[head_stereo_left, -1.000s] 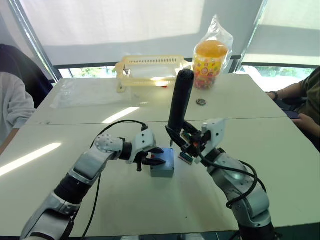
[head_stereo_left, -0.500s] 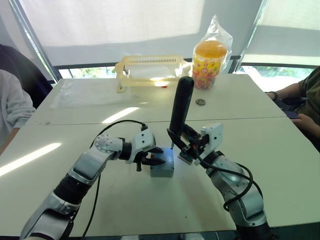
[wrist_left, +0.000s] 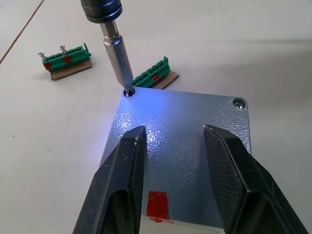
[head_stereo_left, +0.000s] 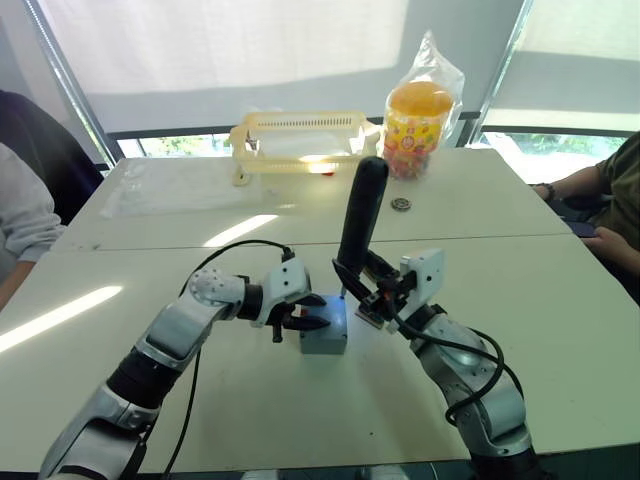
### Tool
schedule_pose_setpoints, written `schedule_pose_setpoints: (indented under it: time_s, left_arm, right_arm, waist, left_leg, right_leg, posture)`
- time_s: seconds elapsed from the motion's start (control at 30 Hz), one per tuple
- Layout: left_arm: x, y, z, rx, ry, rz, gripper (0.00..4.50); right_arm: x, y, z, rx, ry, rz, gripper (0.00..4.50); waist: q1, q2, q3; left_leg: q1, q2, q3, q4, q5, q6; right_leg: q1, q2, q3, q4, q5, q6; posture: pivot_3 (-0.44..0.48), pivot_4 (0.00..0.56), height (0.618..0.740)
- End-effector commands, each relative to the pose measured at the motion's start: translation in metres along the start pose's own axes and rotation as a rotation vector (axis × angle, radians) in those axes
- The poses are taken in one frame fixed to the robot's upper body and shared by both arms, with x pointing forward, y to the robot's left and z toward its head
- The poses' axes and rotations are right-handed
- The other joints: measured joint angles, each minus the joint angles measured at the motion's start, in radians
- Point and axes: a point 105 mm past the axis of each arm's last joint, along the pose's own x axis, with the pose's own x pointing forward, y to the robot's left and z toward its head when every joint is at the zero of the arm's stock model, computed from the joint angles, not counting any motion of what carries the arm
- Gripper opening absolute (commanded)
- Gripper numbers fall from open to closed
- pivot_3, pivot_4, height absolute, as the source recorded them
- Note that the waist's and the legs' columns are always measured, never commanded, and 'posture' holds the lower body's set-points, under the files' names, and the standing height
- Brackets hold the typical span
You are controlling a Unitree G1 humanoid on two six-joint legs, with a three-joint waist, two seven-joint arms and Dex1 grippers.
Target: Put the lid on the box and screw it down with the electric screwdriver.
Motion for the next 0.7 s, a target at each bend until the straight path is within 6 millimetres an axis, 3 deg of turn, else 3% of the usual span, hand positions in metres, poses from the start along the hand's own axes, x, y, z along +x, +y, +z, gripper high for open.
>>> schedule_pose_setpoints:
  time_s: [0.03,0.3,0.7]
  left_arm:
    - [0.005,-0.009,-0.045,-0.101,0.162,-0.014,1.87]
    - [0.004,-0.009,-0.045,-0.102,0.162,-0.013,1.87]
    - [0.004,-0.013,-0.046,-0.103,0.161,-0.017,1.87]
  right_arm:
    - [-0.002,0.007,-0.006,-0.043,0.012,0.031,1.79]
    - [-0.010,0.005,-0.050,-0.048,0.132,0.036,1.79]
    - [-0.013,0.010,-0.077,-0.064,0.221,0.095,1.79]
  waist:
    - [0.000,0.000,0.000]
    - [-0.001,-0.004,-0.004]
    - [-0.002,-0.009,-0.010]
  left_leg:
    - [0.000,0.000,0.000,0.000,0.000,0.000]
    - [0.005,0.001,0.000,0.000,0.000,0.000]
    - [0.015,0.003,0.000,-0.002,0.000,0.000]
  right_leg:
    - [0.000,0.000,0.000,0.000,0.000,0.000]
    - [0.004,0.000,0.000,0.000,-0.001,-0.001]
    - [0.013,0.000,0.000,0.000,-0.005,-0.001]
  posture:
    - [0.000,0.150,0.740]
    - [0.000,0.150,0.740]
    - [0.000,0.150,0.740]
